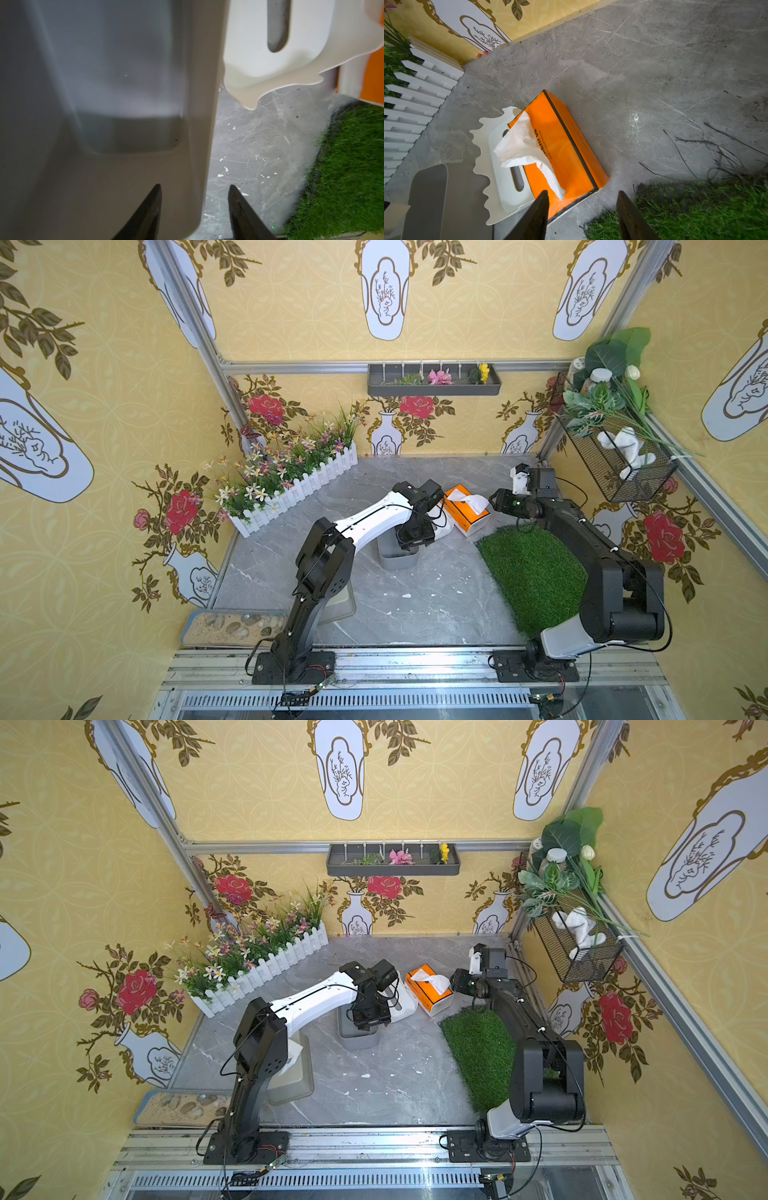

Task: Put the tissue paper into the tissue box
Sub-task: Move the tissue box to the center of the board, then pick up the paper towel from the center of the board.

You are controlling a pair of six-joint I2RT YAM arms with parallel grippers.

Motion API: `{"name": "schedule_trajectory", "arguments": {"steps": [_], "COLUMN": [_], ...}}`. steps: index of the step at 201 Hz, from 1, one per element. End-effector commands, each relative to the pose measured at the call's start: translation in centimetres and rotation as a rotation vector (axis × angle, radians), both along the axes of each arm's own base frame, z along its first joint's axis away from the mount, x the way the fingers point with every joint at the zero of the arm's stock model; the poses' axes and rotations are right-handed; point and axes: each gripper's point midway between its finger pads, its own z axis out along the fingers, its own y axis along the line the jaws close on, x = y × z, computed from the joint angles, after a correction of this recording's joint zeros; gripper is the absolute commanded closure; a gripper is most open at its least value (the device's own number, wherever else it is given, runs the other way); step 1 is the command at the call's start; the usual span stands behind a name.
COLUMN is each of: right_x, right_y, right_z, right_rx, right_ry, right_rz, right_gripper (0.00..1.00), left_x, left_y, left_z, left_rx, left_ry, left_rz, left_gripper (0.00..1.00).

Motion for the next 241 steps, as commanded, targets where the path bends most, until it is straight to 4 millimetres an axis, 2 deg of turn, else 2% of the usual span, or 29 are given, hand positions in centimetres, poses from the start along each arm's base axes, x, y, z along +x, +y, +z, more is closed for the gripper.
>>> {"name": "schedule_trajectory", "arguments": {"steps": [1, 18, 43, 61, 77, 101, 125, 145, 159, 185, 209, 241], "right_x": [1.3, 1.9, 3.0, 3.9, 4.9, 5.8, 5.9, 5.3, 5.1, 4.9, 4.5, 3.7], "right_y": [-0.3, -1.1, -0.7, 0.4, 1.2, 2.1, 4.3, 6.7, 7.4, 7.1, 6.9, 7.6], "right_z": [0.3, -0.9, -2.3, -3.2, -3.9, -4.7, -5.1, -6.3, -7.1, -7.8, -8.2, -8.1], "right_rx": [0.077, 0.132, 0.197, 0.262, 0.315, 0.324, 0.285, 0.2, 0.14, 0.11, 0.104, 0.154], "right_ry": [-0.046, -0.027, -0.02, -0.012, -0.001, 0.017, 0.044, 0.102, 0.13, 0.154, 0.175, 0.198], "right_rz": [0.007, -0.013, 0.008, 0.062, 0.105, 0.144, 0.21, 0.285, 0.296, 0.263, 0.259, 0.268], "right_gripper": [0.46, 0.46, 0.46, 0.46, 0.46, 0.47, 0.48, 0.51, 0.54, 0.61, 0.61, 0.61], "left_x": [0.6, 1.5, 3.0, 4.1, 4.9, 5.3, 5.4, 5.5, 5.5, 5.4, 5.4, 5.3], "left_y": [-0.8, -1.2, -0.9, 0.4, 2.5, 6.1, 8.8, 10.7, 11.7, 12.7, 13.0, 13.0], "left_z": [2.0, 4.8, 8.8, 11.3, 12.4, 12.4, 12.4, 11.3, 10.3, 9.5, 9.2, 8.9], "left_rx": [-0.057, -0.109, -0.192, -0.238, -0.255, -0.251, -0.226, -0.192, -0.185, -0.188, -0.19, -0.189], "left_ry": [-0.062, -0.142, -0.252, -0.333, -0.384, -0.405, -0.421, -0.408, -0.386, -0.374, -0.369, -0.371], "left_rz": [-0.052, -0.073, -0.06, -0.028, 0.018, 0.094, 0.133, 0.152, 0.173, 0.194, 0.2, 0.176], "left_gripper": [0.29, 0.22, 0.19, 0.18, 0.18, 0.17, 0.17, 0.17, 0.17, 0.17, 0.17, 0.17]}}
